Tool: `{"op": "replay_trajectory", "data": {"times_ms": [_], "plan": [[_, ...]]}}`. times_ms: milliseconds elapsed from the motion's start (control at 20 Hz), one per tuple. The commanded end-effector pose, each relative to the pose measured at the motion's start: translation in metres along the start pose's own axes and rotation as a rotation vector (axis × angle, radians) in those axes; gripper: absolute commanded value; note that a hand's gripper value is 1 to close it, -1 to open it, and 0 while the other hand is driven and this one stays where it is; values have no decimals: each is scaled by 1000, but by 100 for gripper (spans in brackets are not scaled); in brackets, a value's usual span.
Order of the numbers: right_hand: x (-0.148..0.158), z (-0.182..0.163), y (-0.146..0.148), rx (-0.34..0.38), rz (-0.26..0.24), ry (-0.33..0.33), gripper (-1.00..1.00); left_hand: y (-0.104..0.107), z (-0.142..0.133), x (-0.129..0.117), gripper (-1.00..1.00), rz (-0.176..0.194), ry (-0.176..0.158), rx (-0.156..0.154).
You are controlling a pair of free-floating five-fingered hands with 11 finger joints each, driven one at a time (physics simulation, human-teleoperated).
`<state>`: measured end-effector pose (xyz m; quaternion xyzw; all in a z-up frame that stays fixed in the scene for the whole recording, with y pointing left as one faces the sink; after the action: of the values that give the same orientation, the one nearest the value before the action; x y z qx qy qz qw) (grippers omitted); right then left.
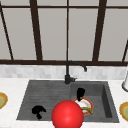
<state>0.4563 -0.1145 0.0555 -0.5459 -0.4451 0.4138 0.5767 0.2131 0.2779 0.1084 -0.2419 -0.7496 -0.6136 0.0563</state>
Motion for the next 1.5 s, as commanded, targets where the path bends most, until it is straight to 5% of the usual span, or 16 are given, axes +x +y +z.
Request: {"op": "replay_trajectory", "data": {"times_ms": [0,350,750,1050,1350,1400,1450], "plan": [[-21,-9,30,13,2,-19,100,0,0,0,0,0,0,0],[-45,-44,87,35,-23,-162,100,0,0,0,0,0,0,0],[-35,-114,140,45,44,-107,100,0,0,0,0,0,0,0],[-32,-119,135,275,-9,-110,100,0,0,0,0,0,0,0],[-37,-93,102,176,29,-98,100,0,0,0,0,0,0,0],[-36,-97,98,177,36,-95,-100,0,0,0,0,0,0,0],[-37,-96,87,186,44,-89,-100,0,0,0,0,0,0,0]]}}
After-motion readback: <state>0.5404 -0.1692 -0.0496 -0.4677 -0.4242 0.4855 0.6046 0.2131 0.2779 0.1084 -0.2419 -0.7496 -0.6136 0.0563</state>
